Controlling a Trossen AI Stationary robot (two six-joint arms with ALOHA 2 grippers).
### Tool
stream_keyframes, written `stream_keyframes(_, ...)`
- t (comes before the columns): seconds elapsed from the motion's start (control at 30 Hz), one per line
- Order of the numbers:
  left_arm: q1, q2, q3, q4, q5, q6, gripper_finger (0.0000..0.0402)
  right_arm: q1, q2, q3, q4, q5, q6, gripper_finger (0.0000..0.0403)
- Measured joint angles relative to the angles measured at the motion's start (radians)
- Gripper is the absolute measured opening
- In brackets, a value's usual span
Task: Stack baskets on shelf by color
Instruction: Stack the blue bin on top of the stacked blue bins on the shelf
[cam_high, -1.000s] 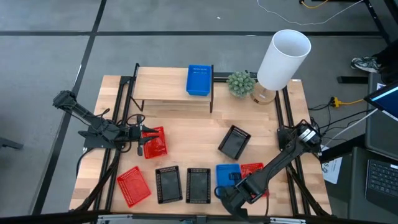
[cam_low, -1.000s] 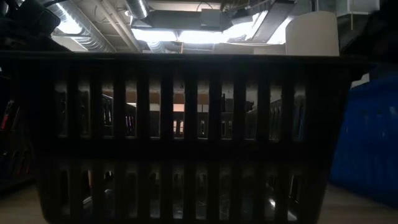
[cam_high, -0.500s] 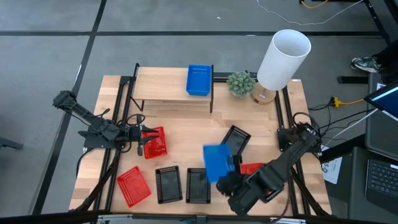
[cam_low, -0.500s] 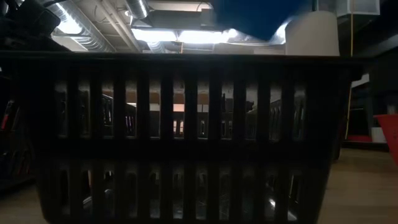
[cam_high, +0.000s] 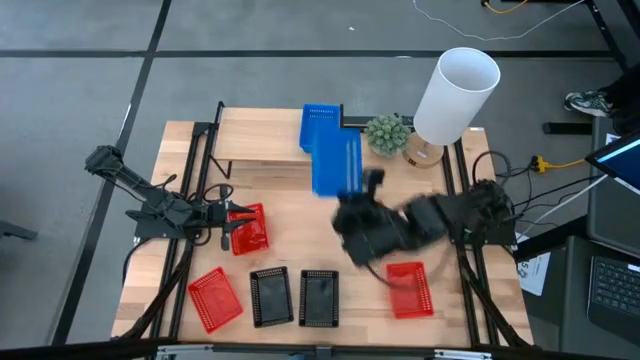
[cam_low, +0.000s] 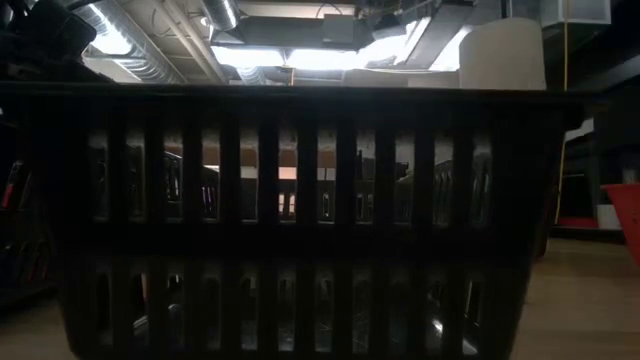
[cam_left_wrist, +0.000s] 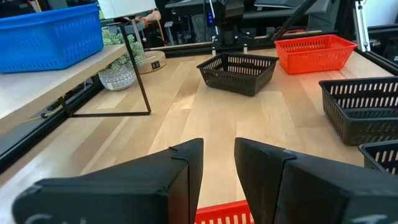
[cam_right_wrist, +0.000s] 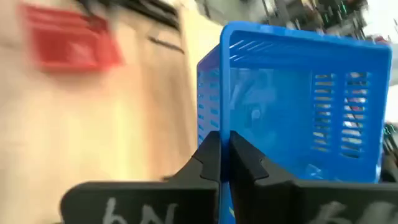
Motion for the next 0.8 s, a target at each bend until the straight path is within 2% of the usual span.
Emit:
stream_keyframes(0.13,0.0,0.0,0.0,0.001,-0.004,0.001,0.0085,-0.163,0.0,0.0,0.025,-0.097,-0.114,0.0006)
stream_keyframes(0.3,0.0,0.0,0.0,-0.001,-0.03,0.001,0.0085,-0.366,0.0,-0.006,0.151,-0.42,-0.239,0.0004)
stream_keyframes(0.37,0.0,0.0,0.0,-0.001,-0.03,0.001,0.0085,-0.432,0.002,-0.014,0.177,-0.508,-0.248,0.0004)
stream_keyframes(0.57,0.0,0.0,0.0,-0.001,-0.03,0.0,0.0085,-0.558,0.007,-0.108,0.221,-0.55,-0.274,0.0004)
stream_keyframes(0.67,0.0,0.0,0.0,-0.002,-0.03,0.0,0.0085,-0.589,0.003,-0.176,0.34,-0.568,-0.307,0.0004)
stream_keyframes(0.8,0.0,0.0,0.0,-0.002,-0.031,-0.001,0.0085,-0.602,0.007,-0.218,0.402,-0.586,-0.352,0.0004)
